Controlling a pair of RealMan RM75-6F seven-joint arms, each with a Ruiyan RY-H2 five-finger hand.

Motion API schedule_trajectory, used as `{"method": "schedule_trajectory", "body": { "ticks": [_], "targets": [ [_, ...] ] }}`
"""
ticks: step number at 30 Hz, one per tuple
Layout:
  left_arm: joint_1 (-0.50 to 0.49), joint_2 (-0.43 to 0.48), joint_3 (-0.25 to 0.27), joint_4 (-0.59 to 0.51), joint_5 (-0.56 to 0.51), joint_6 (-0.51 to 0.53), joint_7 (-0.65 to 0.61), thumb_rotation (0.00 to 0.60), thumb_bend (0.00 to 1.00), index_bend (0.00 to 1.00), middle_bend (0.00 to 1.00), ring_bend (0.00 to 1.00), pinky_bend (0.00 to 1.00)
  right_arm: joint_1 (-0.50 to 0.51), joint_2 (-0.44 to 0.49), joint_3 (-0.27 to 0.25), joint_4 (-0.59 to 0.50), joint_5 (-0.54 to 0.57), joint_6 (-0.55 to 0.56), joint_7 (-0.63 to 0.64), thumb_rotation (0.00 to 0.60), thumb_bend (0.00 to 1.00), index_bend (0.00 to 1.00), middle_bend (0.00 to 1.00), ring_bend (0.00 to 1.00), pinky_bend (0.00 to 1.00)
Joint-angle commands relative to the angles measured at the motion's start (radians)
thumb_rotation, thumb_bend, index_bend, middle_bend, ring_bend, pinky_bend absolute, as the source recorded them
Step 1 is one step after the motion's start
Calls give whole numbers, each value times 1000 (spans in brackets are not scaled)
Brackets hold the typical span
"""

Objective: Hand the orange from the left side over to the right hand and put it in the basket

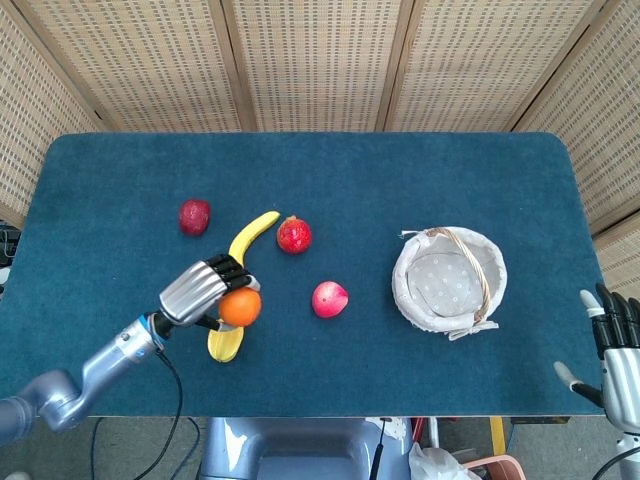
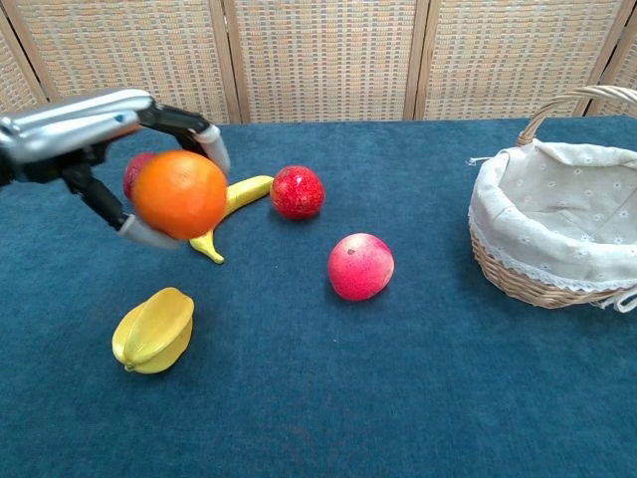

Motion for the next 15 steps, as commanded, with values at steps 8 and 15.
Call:
{"method": "schedule_trajectory", "body": {
  "ticks": [8, 15],
  "targets": [
    [-163, -207, 40, 166, 73, -150, 69, 600, 17, 544, 467, 336, 237, 9, -14, 21, -1, 64, -24, -48, 600, 0, 0, 0, 0, 0],
    [-194, -273, 78, 231, 74, -172, 47, 600, 0, 182, 118, 47, 41, 15, -20, 25, 2, 86, -37, -60, 600, 0, 0, 0, 0, 0]
  ]
}}
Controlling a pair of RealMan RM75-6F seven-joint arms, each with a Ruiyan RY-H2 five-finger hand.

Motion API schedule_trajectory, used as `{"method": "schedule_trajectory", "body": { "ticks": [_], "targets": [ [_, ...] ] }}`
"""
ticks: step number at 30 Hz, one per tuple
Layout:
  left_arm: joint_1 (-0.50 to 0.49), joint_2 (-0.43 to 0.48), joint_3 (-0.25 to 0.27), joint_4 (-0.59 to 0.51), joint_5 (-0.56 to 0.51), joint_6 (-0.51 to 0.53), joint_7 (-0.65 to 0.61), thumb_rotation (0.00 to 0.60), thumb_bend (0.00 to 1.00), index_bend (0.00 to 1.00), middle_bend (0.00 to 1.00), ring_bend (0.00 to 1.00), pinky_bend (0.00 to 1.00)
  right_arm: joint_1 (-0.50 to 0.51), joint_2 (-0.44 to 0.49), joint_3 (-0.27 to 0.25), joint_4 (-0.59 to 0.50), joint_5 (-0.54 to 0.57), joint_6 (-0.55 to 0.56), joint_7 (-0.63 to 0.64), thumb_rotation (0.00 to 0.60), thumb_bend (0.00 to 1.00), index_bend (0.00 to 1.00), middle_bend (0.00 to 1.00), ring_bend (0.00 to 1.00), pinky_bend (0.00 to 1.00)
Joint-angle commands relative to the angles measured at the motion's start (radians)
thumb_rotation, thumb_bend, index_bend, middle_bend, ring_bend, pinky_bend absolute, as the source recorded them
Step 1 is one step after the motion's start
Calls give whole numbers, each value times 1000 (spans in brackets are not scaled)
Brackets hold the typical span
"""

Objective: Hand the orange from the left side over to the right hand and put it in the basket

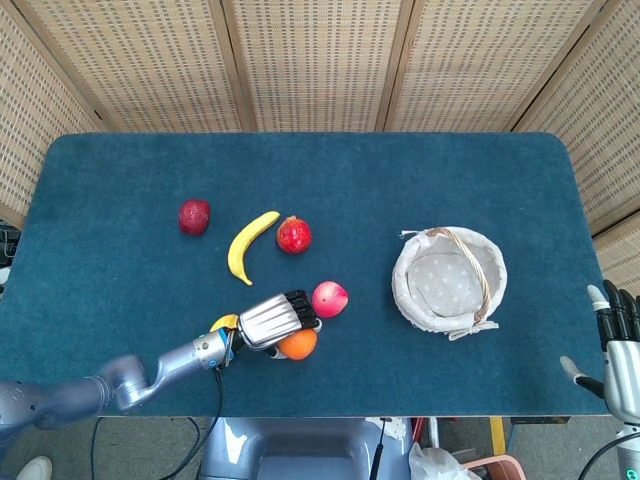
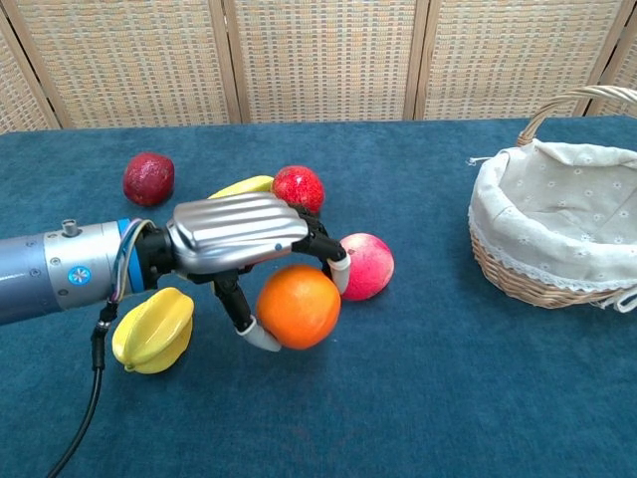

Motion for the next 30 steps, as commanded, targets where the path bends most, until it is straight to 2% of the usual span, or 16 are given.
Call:
{"method": "schedule_trajectory", "body": {
  "ticks": [1, 3, 9, 13, 18, 20, 30],
  "targets": [
    [-14, -9, 16, 4, -5, -15, -20, 600, 0, 84, 47, 11, 11, 2, -1, 1, 2, 5, -3, -1, 600, 0, 0, 0, 0, 0],
    [-17, -3, 18, -5, -11, -12, -27, 600, 0, 0, 0, 0, 0, 3, -1, 2, 3, 6, -5, 0, 600, 0, 0, 0, 0, 0],
    [-2, 56, -7, -79, -55, 27, -29, 600, 0, 0, 0, 0, 0, 4, 0, -1, 1, -2, -4, 1, 600, 0, 0, 0, 0, 0],
    [45, 162, -38, -184, -101, 107, -27, 600, 0, 0, 0, 0, 0, 1, 1, -6, -4, -16, 4, 0, 600, 0, 0, 0, 0, 0],
    [174, 361, -68, -335, -212, 238, 55, 600, 0, 0, 0, 0, 0, -2, 3, -13, -7, -33, 12, 2, 600, 0, 0, 0, 0, 0],
    [223, 411, -78, -365, -271, 273, 91, 600, 0, 0, 0, 0, 0, -2, 4, -14, -8, -38, 13, 1, 600, 0, 0, 0, 0, 0],
    [463, 548, -103, -443, -557, 414, 98, 600, 0, 0, 0, 0, 0, 0, 3, -31, -16, -84, 18, -13, 600, 0, 0, 0, 0, 0]
  ]
}}
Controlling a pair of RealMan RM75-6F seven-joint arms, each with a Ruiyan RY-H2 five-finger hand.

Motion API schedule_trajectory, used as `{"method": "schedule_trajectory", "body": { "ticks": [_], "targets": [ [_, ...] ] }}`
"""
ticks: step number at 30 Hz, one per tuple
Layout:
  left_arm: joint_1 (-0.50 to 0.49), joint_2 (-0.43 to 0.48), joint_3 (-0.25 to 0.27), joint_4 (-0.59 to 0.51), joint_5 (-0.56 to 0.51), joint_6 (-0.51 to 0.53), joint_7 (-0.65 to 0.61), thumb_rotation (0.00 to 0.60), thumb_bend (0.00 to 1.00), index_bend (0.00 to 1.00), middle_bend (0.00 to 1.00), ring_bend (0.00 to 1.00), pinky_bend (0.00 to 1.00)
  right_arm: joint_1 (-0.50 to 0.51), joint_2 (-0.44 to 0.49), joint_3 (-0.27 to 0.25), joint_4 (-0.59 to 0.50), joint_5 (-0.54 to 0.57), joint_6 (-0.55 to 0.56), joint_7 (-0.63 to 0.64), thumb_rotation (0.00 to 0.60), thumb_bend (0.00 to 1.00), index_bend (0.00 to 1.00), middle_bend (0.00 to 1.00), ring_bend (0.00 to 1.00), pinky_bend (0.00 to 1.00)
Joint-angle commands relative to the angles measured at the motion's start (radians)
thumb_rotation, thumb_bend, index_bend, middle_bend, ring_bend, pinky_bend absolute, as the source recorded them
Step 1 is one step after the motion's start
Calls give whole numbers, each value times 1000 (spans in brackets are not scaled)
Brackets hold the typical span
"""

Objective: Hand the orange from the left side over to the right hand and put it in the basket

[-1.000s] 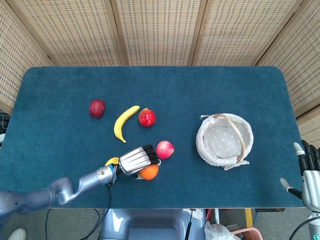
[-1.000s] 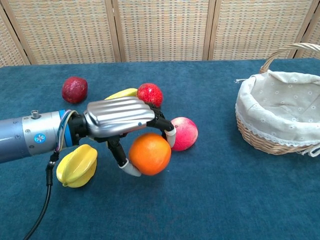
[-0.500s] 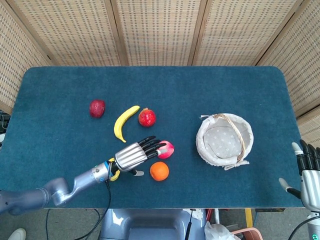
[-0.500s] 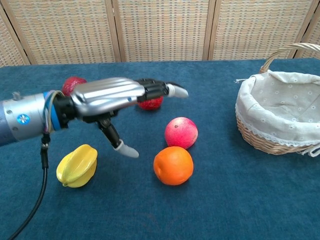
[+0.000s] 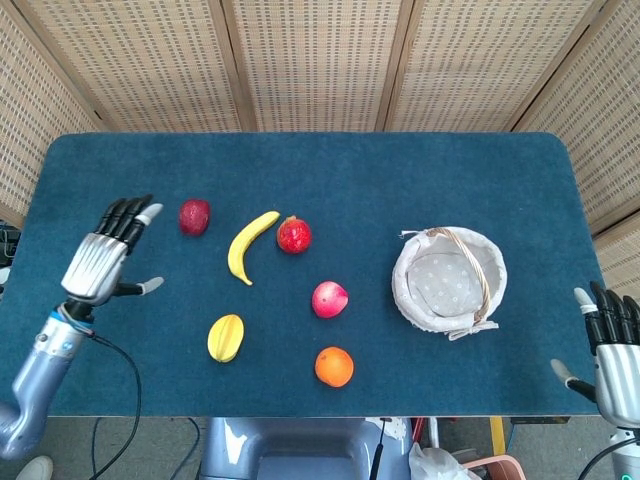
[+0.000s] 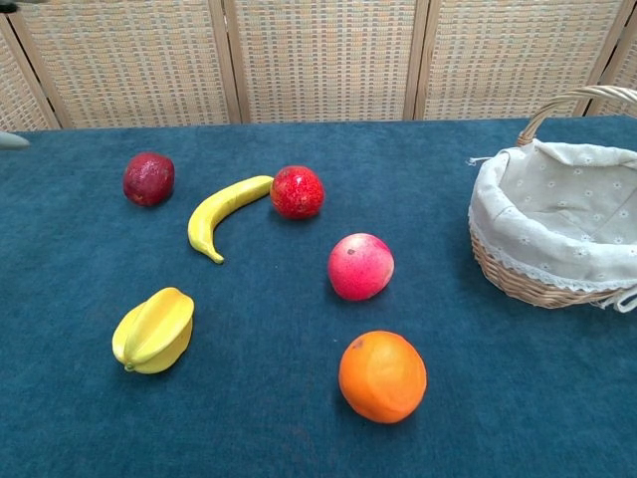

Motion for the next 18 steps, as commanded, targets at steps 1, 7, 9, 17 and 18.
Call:
{"method": "schedule_trajectory", "body": {
  "ticks": [1, 7, 9, 17, 18],
  "targets": [
    [101, 52, -12, -54, -127, 66, 30, 600, 0, 0, 0, 0, 0, 2, -3, -8, 0, -15, -4, -10, 600, 0, 0, 0, 0, 0],
    [179, 95, -4, -116, -183, 86, 22, 600, 0, 0, 0, 0, 0, 45, 2, -40, 28, -113, -60, -27, 600, 0, 0, 0, 0, 0],
    [186, 101, 0, -119, -178, 77, 18, 600, 0, 0, 0, 0, 0, 74, 15, -66, 43, -181, -100, -17, 600, 0, 0, 0, 0, 0],
    [194, 107, -15, -109, -147, 67, -2, 600, 0, 0, 0, 0, 0, 263, 28, -127, 107, -491, -264, 56, 600, 0, 13, 1, 0, 0],
    [195, 108, -18, -107, -143, 67, -4, 600, 0, 0, 0, 0, 0, 294, 19, -129, 114, -521, -293, 57, 600, 0, 15, 1, 0, 0]
  ]
}}
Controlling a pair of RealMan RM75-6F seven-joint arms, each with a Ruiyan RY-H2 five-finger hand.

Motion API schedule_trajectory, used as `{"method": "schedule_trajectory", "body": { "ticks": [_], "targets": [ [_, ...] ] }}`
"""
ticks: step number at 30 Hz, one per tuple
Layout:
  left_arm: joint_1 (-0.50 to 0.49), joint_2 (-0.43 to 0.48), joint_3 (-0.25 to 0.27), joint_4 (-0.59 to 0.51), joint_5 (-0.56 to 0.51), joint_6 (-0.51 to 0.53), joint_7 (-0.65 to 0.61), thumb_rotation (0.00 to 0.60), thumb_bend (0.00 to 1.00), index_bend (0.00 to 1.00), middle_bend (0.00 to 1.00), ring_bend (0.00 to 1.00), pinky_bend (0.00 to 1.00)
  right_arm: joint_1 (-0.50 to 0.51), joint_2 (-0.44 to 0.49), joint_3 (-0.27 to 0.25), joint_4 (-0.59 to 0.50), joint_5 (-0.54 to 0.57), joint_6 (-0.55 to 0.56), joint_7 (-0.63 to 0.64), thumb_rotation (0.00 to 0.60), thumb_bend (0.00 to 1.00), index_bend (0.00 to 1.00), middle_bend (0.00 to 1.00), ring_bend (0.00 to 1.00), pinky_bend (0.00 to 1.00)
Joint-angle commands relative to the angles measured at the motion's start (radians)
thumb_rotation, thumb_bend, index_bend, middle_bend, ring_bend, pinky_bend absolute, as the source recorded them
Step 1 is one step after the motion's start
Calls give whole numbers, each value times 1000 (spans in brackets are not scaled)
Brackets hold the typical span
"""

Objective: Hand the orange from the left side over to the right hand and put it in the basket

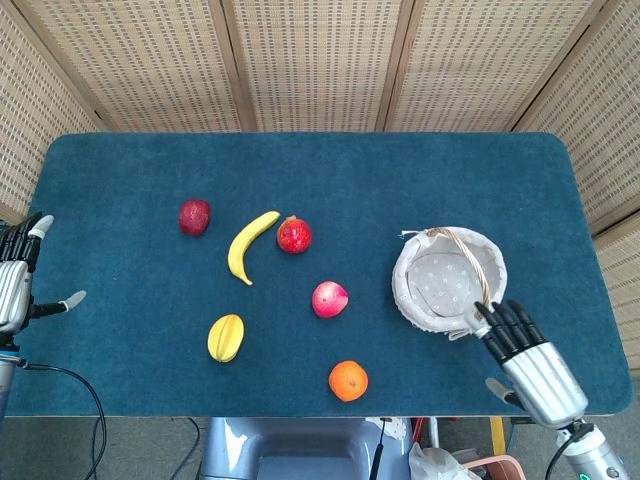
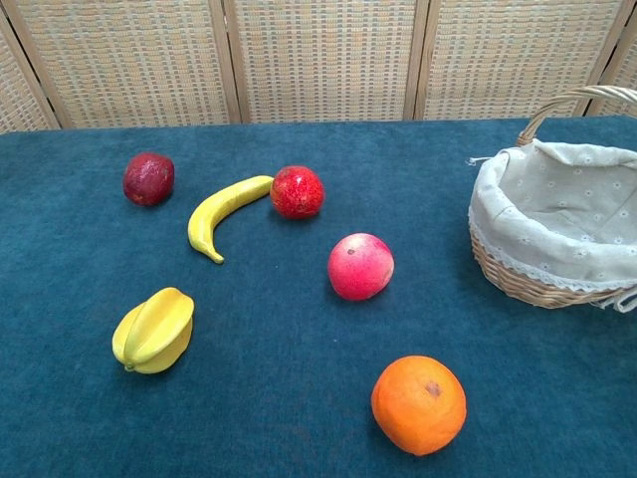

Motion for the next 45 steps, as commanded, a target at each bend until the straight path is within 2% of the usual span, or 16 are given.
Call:
{"method": "schedule_trajectory", "body": {
  "ticks": [1, 4, 6, 13, 20, 23, 30, 32, 35, 38, 40, 45],
  "targets": [
    [5, 3, -6, 3, 8, 0, -6, 600, 0, 0, 0, 0, 0, 143, -14, -35, 46, -156, -138, 35, 600, 0, 15, 1, 0, 0],
    [12, 8, -13, 3, 17, 1, -17, 600, 0, 0, 0, 0, 0, 216, -37, -43, 48, -193, -231, 42, 600, 0, 18, 2, 0, 0],
    [19, 13, -18, 1, 25, 7, -22, 600, 0, 0, 0, 0, 0, 299, -96, -41, 72, -255, -325, 21, 600, 0, 19, 2, 0, 0],
    [29, 14, -28, -2, 41, 0, -18, 600, 0, 0, 0, 0, 0, 428, -197, -16, 99, -227, -468, 26, 600, 0, 19, 3, 0, 0],
    [33, 15, -43, 7, 37, -15, -26, 600, 0, 0, 0, 0, 0, 501, -275, 20, 88, -158, -569, -8, 600, 0, 19, 4, 0, 0],
    [37, 18, -53, 17, 27, -21, -40, 600, 0, 0, 0, 0, 0, 538, -318, 42, 95, -92, -644, -15, 600, 0, 27, 9, 0, 0],
    [40, 18, -63, 26, 31, -34, -47, 600, 0, 0, 0, 0, 0, 573, -375, 43, 99, 8, -740, -75, 600, 11, 156, 138, 45, 20],
    [41, 17, -65, 27, 32, -34, -45, 600, 0, 0, 0, 0, 0, 576, -385, 43, 101, 20, -744, -82, 600, 64, 205, 195, 92, 85],
    [43, 19, -68, 25, 34, -36, -47, 600, 0, 0, 0, 0, 0, 588, -426, 43, 117, 34, -724, -68, 600, 246, 385, 383, 258, 331],
    [46, 21, -72, 26, 34, -40, -51, 600, 0, 0, 0, 0, 0, 592, -453, 45, 145, 30, -648, -39, 600, 378, 516, 511, 381, 480],
    [47, 23, -74, 25, 35, -42, -56, 600, 0, 0, 0, 0, 0, 592, -451, 52, 152, 35, -610, -26, 600, 428, 536, 527, 399, 513],
    [50, 26, -77, 23, 41, -47, -59, 600, 0, 0, 0, 0, 0, 596, -408, 103, 143, 69, -527, -12, 600, 437, 537, 529, 399, 520]
  ]
}}
